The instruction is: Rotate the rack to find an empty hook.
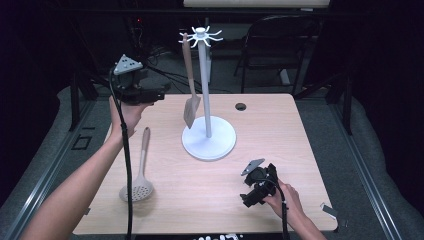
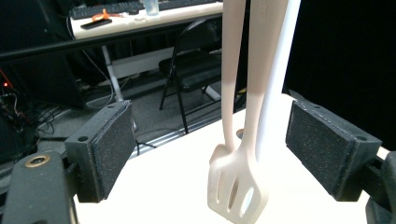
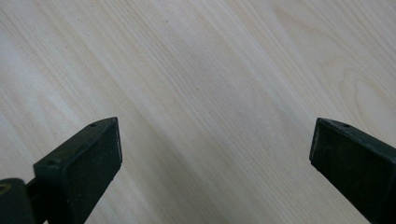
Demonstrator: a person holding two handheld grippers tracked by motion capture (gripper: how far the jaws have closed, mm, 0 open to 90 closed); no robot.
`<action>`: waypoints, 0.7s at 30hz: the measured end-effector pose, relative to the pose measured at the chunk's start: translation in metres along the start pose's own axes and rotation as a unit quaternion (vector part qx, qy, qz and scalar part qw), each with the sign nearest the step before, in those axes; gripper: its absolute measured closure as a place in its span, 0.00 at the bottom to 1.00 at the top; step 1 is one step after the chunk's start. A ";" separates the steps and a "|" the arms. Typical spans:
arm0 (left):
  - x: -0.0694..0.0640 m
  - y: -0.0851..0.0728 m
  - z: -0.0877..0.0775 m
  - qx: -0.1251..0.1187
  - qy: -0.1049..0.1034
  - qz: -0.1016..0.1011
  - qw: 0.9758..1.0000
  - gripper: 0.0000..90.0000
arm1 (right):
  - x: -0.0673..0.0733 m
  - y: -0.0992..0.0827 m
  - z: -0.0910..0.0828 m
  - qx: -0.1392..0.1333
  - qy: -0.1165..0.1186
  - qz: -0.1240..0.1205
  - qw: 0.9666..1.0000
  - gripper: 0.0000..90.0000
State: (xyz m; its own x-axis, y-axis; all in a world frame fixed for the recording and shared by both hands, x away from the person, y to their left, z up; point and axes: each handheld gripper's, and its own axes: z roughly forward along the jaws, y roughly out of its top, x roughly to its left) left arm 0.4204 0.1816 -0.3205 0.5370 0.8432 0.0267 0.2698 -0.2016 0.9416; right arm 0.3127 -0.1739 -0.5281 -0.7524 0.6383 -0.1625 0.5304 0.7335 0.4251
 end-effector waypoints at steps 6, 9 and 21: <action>0.004 -0.026 -0.002 0.018 0.002 -0.013 1.000 0.17 | 0.001 0.000 0.001 -0.005 0.003 0.004 1.000 0.02; 0.007 -0.042 -0.003 0.030 0.004 -0.020 0.999 0.17 | 0.001 0.000 0.001 -0.004 0.003 0.004 1.000 0.02; 0.028 -0.096 -0.009 0.076 0.020 -0.084 0.993 0.17 | 0.003 0.002 0.003 0.001 0.005 0.000 1.000 0.02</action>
State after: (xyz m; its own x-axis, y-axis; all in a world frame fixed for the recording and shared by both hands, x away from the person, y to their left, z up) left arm 0.4020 0.2292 -0.4067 0.4432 0.8896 -0.1100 0.4718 -0.1271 0.8725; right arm 0.3125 -0.1702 -0.5306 -0.7562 0.6361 -0.1534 0.5313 0.7337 0.4235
